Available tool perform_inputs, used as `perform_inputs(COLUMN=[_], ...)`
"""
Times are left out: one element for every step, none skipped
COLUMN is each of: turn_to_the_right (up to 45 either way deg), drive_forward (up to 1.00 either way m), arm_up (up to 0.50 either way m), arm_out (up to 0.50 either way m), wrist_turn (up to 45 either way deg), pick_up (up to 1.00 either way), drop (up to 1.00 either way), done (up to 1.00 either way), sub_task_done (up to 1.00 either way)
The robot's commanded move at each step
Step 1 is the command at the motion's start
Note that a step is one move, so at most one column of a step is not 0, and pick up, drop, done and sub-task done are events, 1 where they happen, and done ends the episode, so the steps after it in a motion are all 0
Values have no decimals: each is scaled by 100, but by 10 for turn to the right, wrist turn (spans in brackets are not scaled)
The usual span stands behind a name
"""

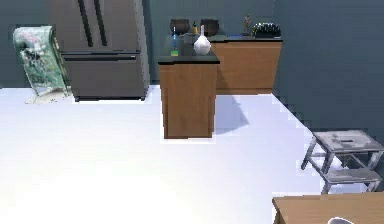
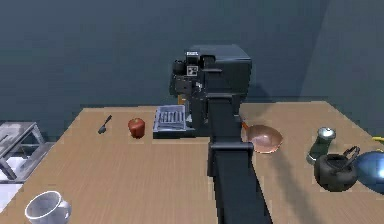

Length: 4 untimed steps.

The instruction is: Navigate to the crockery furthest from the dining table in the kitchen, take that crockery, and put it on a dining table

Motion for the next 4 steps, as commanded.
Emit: perform_inputs(turn_to_the_right=[0,0,0,0], drive_forward=[0,0,0,0], arm_up=[0,4,0,0], arm_out=[0,0,-8,0], wrist_turn=[0,0,0,0], pick_up=[0,0,0,0], drop=[100,0,0,0], done=[0,0,0,100], sub_task_done=[0,0,0,0])
